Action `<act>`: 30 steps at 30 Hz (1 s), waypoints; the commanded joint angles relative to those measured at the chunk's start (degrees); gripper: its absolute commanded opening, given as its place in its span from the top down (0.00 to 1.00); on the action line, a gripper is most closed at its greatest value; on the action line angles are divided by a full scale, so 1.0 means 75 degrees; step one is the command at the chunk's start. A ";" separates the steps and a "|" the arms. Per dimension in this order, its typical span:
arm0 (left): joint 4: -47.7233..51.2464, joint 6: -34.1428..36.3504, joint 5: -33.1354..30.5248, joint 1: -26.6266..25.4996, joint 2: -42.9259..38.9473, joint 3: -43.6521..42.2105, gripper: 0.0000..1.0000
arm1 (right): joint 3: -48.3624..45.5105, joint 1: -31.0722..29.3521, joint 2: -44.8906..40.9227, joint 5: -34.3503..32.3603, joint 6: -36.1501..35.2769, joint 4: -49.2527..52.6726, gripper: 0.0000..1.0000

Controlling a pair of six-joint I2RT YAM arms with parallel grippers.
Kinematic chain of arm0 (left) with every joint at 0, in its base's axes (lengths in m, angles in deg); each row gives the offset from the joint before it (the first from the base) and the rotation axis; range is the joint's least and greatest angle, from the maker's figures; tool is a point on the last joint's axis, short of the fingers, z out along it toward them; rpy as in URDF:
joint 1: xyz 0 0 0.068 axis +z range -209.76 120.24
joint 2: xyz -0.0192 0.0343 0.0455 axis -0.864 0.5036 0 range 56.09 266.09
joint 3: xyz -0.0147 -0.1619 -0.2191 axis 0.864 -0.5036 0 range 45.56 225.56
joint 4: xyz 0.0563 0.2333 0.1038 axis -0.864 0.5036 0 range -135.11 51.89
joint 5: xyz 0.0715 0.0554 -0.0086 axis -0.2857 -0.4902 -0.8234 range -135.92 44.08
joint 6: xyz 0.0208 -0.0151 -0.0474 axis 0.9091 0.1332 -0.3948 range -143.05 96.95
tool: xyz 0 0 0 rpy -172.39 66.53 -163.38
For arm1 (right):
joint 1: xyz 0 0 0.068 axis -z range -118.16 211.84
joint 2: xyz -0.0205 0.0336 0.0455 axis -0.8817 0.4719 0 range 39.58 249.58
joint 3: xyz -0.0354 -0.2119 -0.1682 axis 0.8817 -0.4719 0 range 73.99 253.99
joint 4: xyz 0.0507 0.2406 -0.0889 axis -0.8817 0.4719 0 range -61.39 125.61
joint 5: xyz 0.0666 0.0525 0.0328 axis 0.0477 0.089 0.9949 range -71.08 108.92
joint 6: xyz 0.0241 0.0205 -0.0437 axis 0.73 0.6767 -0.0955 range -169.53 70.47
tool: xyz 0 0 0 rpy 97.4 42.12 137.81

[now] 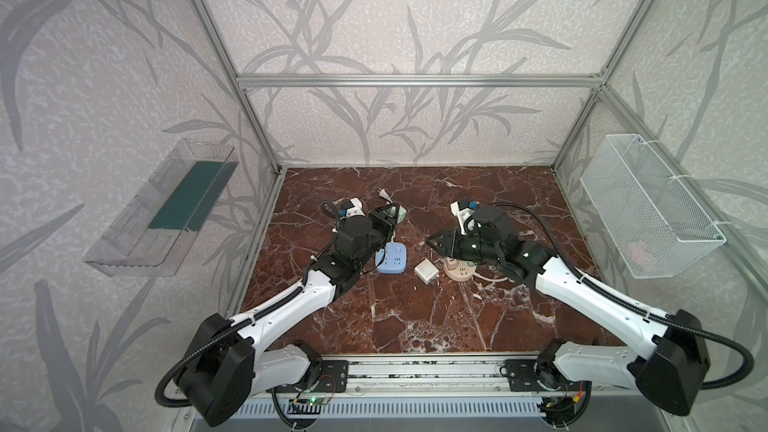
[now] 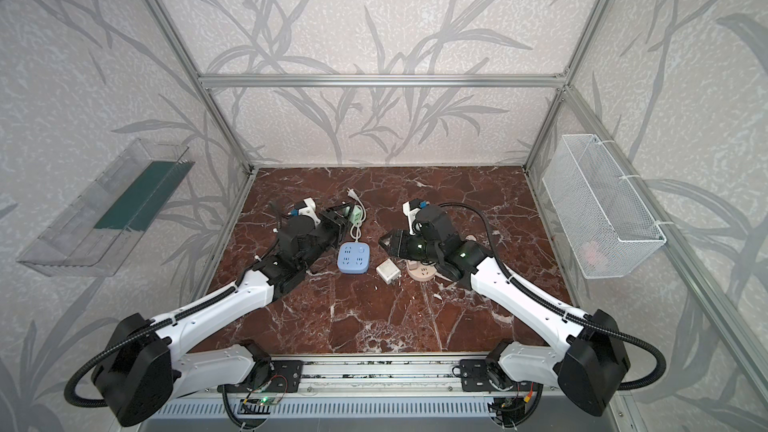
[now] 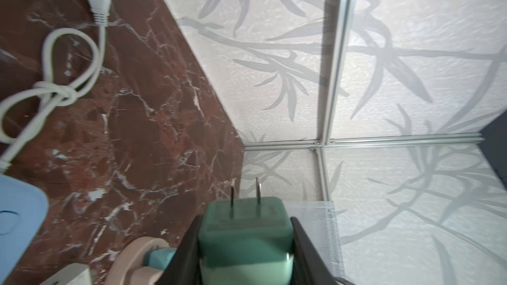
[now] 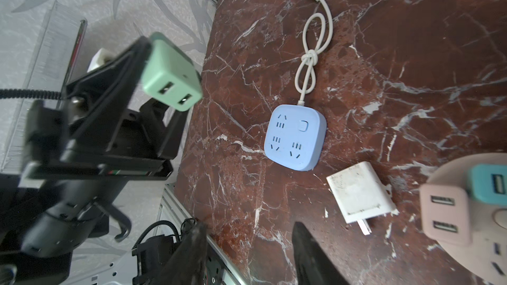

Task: Insert the plug
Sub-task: 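Raise the green plug with the left gripper while the right gripper approaches it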

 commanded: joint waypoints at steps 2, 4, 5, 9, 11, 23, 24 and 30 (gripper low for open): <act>-0.1239 -0.0693 -0.0169 -0.0030 -0.0241 -0.0285 1.00 | -0.0272 0.0035 0.0185 0.0456 0.1083 -0.2006 0.46; -0.1957 -0.0960 -0.0163 -0.0034 -0.0109 -0.0511 1.00 | -0.0534 0.0028 0.0233 0.0437 0.1561 -0.2964 0.42; -0.2232 -0.1082 -0.0131 -0.0037 -0.0036 -0.0578 1.00 | -0.0659 0.0034 0.0263 0.0376 0.1817 -0.3351 0.40; -0.2645 -0.0979 0.0088 -0.0053 0.0211 -0.0510 1.00 | -0.0798 0.0070 0.0478 0.0319 0.2558 -0.4373 0.38; -0.2799 -0.0813 0.0110 -0.0096 0.0298 -0.0471 1.00 | -0.0816 0.0070 0.0558 0.0298 0.2823 -0.4765 0.36; -0.3302 -0.0217 -0.0594 -0.0495 0.0364 -0.0617 1.00 | -0.0991 0.0081 0.0960 -0.0516 0.4063 -0.6412 0.29; -0.3352 -0.0127 -0.0693 -0.0542 0.0370 -0.0634 1.00 | -0.1011 0.0082 0.1043 -0.0528 0.4180 -0.6616 0.29; -0.3488 0.0250 -0.1018 -0.0715 0.0402 -0.0658 1.00 | -0.0983 0.0035 0.1312 -0.0665 0.4447 -0.7426 0.31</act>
